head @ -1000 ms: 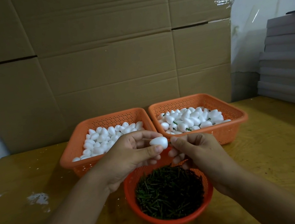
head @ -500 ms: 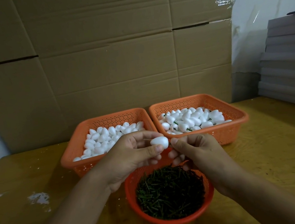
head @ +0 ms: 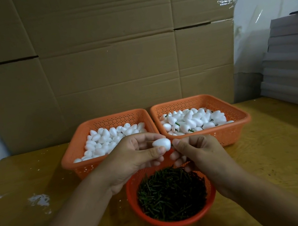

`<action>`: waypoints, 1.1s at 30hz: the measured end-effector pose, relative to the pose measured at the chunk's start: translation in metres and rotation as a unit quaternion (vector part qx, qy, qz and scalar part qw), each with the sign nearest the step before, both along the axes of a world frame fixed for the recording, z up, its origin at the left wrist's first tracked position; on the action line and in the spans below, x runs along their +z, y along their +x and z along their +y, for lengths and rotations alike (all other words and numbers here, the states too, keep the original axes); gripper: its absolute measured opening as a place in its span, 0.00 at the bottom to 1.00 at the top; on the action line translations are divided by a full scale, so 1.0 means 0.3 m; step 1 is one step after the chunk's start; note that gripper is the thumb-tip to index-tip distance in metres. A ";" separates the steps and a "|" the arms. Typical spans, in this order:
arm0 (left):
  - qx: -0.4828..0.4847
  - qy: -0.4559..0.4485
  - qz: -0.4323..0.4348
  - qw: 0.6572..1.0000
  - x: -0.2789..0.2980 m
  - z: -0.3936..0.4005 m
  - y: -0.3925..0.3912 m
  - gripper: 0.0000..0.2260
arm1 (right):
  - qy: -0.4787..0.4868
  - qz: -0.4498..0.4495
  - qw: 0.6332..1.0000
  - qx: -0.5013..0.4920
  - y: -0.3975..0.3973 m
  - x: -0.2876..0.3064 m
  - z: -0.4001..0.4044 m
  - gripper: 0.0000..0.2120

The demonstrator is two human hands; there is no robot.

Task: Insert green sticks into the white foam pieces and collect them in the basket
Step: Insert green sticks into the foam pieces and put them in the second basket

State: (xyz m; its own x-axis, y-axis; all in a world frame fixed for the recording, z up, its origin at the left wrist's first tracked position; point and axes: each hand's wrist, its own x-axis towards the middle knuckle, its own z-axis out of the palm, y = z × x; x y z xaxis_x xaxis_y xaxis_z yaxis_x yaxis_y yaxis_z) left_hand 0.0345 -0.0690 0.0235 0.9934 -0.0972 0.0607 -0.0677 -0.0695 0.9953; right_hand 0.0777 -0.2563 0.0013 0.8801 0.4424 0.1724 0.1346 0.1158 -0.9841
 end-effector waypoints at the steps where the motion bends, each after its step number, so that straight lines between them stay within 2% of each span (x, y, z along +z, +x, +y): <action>1: -0.001 -0.001 0.000 1.000 0.000 0.000 0.000 0.12 | 0.000 0.001 1.000 0.000 0.000 0.000 0.000 0.14; 19: 0.015 -0.008 -0.007 1.000 0.006 0.003 0.001 0.14 | -0.013 0.013 1.000 0.023 0.000 0.001 -0.006 0.11; 25: 0.021 -0.025 -0.009 0.999 0.013 0.001 -0.001 0.16 | -0.046 0.006 0.998 0.052 -0.003 0.005 -0.008 0.06; 33: 0.027 -0.039 -0.024 0.999 0.029 0.003 -0.007 0.17 | -0.006 0.022 0.999 0.038 -0.005 0.004 -0.006 0.03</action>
State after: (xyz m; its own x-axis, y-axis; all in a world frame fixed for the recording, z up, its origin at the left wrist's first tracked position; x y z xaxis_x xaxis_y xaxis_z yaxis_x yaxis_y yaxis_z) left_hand 0.0322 -0.0681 0.0321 0.9929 -0.0371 0.1132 -0.1131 0.0027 0.9936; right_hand 0.0761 -0.2581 0.0025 0.8504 0.5100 0.1293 0.0832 0.1123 -0.9902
